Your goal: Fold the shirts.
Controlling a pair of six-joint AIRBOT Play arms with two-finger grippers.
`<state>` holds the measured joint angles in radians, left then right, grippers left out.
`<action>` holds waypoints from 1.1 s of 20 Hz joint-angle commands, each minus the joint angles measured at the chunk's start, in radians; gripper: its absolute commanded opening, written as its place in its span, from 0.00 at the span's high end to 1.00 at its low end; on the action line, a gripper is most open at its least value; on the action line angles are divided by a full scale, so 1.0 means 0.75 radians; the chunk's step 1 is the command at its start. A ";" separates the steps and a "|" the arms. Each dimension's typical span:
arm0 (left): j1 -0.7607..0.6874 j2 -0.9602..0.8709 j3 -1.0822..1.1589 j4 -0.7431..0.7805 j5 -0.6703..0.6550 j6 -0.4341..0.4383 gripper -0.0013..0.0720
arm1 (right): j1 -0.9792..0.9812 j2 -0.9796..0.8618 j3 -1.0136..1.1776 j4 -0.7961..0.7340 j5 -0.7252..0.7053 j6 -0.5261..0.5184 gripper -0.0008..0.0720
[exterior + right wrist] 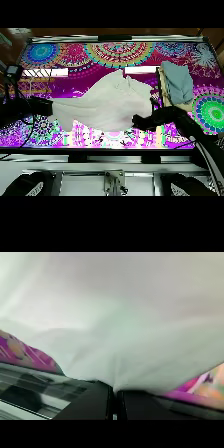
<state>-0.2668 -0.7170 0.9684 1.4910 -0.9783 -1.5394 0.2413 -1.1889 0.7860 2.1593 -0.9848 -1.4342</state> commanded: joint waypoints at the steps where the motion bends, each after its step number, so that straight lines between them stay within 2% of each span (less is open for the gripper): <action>1: 0.001 0.002 0.196 0.052 0.003 0.015 0.94 | 0.005 0.180 0.311 -0.243 -0.084 -0.101 0.88; 3: -0.001 0.002 0.470 0.027 0.004 0.012 0.94 | 0.005 0.346 0.556 -0.344 -0.082 -0.216 0.88; 5: -0.001 0.002 0.786 -0.010 0.055 0.006 0.94 | 0.005 0.504 0.822 -0.470 -0.022 -0.216 0.88; 7: -0.001 0.002 1.077 -0.025 0.162 -0.063 0.94 | 0.005 0.636 1.056 -0.593 0.087 -0.159 0.88; 9: -0.001 0.005 1.290 -0.139 0.236 -0.133 0.94 | 0.005 0.741 1.211 -0.612 0.219 -0.100 0.88; 12: -0.001 0.041 1.403 -0.303 0.252 -0.076 0.94 | 0.005 0.839 1.301 -0.611 0.239 -0.047 0.88; 14: -0.001 0.064 1.402 -0.261 0.218 0.008 0.94 | 0.005 0.850 1.301 -0.616 0.129 -0.024 0.88; 18: -0.001 0.037 1.358 0.015 -0.048 0.017 0.94 | 0.005 0.731 1.300 -0.748 -0.278 -0.022 0.88; 20: -0.001 0.021 1.235 0.152 -0.228 0.018 0.94 | 0.005 0.624 1.250 -0.847 -0.459 -0.025 0.88; 22: -0.001 0.012 1.023 0.264 -0.318 0.018 0.94 | 0.005 0.507 1.123 -0.927 -0.508 -0.017 0.88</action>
<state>-0.2684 -0.6975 1.8740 1.5440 -1.0729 -1.5333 0.2447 -0.7158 1.6989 1.5639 -1.2213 -1.4548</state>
